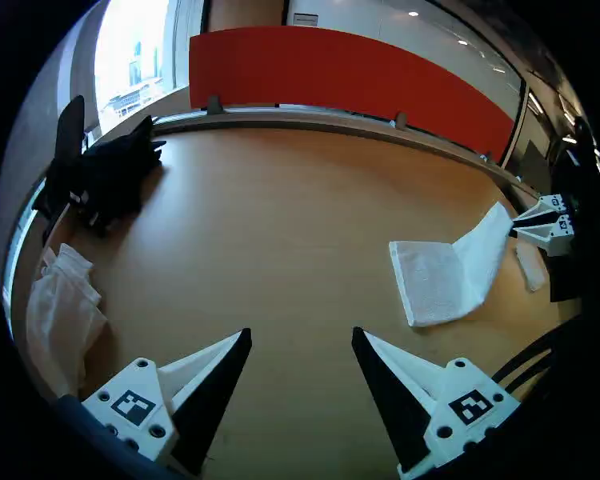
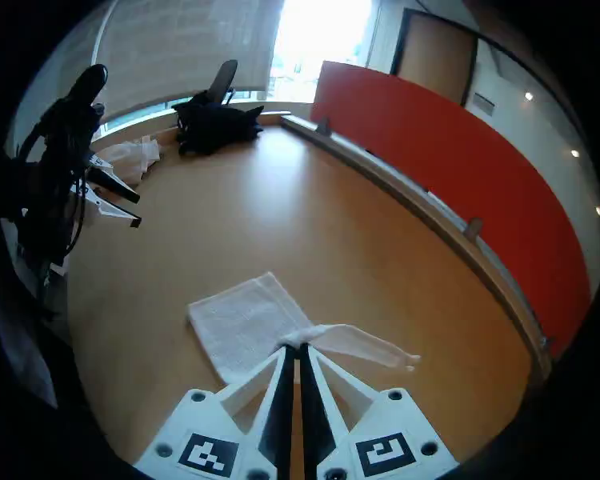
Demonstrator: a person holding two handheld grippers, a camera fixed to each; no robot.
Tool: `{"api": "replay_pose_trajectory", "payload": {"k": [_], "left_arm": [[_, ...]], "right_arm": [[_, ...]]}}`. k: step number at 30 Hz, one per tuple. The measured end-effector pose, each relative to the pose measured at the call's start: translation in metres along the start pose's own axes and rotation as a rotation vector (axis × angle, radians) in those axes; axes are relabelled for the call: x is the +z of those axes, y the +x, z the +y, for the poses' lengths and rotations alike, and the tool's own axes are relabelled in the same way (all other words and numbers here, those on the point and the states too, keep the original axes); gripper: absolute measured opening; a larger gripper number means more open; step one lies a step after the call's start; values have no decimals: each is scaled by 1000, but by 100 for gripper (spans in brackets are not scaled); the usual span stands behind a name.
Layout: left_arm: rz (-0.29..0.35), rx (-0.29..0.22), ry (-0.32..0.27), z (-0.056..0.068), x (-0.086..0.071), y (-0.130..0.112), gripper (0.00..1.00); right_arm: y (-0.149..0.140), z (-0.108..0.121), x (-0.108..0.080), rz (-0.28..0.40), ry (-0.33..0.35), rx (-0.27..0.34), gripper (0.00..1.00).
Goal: Fold towel
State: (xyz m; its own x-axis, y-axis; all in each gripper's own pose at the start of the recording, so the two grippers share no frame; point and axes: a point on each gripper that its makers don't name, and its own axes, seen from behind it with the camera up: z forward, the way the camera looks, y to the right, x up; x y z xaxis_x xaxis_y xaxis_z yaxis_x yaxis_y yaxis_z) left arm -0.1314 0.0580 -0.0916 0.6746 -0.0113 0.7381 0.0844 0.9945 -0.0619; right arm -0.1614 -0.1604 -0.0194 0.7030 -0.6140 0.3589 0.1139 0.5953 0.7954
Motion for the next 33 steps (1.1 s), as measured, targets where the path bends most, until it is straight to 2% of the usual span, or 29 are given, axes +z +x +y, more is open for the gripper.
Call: {"api": "replay_pose_trajectory", "payload": {"k": [5,15,17,22,24,28,33], "left_arm": [[3,-1,4,-2,-2,0,93],[10,-25,23,-14,-10,-3,93],[10,-28,28,-16,-11,-4,93],[8,-36,39,-22,-13,-8,93],[7,-40,43,-24,-14,-9,93],[8,-48,45,-26,-15,-9,93],[10,-47,45,-26,-14,-7,93]], "right_arm": [[6,-18,15,-2,41,-19,4],[10,-61,47,-27,147,-68,6],[4,-66,53,-47,157,-66,14],[-9,-68,62,-86,160,-32,52],[-11,-67,62,-90,158,-14,61],[-17,-62,59,-93,147,14,71],[-32,-56,55,-112,126,39,73]]}}
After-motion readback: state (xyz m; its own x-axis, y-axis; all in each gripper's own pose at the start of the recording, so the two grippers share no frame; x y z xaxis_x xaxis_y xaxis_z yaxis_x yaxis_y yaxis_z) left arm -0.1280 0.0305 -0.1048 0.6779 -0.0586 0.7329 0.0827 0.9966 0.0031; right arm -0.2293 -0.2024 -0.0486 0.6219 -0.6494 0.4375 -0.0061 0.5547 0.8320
